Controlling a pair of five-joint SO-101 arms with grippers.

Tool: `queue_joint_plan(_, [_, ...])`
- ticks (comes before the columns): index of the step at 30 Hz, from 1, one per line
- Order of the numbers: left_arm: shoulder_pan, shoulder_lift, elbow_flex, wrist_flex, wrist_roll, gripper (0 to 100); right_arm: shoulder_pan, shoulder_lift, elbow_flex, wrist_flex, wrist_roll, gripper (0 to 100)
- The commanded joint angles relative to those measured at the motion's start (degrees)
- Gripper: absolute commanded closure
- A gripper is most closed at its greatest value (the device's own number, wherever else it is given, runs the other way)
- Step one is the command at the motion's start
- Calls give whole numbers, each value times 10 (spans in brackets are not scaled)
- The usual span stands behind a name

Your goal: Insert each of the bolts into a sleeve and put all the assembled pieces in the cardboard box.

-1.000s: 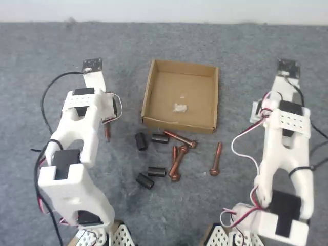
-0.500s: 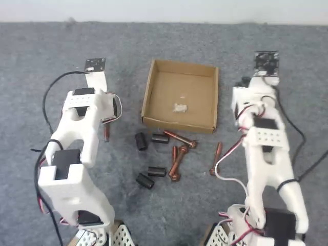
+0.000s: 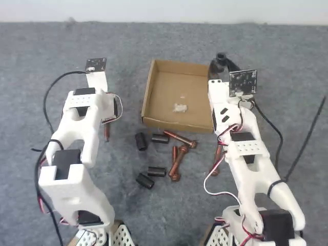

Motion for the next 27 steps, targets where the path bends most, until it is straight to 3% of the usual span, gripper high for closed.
queue_joint_plan(1, [4,-45,-2,-15,-5,990,-28,-4,-21,-70,11,992])
queue_joint_plan(13, [4,-45,-2,-16,-5,990,-51,224,-89,-214,9,992])
queue_joint_plan(16, [4,-45,-2,-17,-5,990,-73,223,-48,-239,-10,993])
queue_joint_plan(20, [4,-45,-2,-23,-5,990,-110,196,57,-353,-61,993])
queue_joint_plan(27, [4,-45,-2,-24,-5,990,-150,131,194,-429,-64,993])
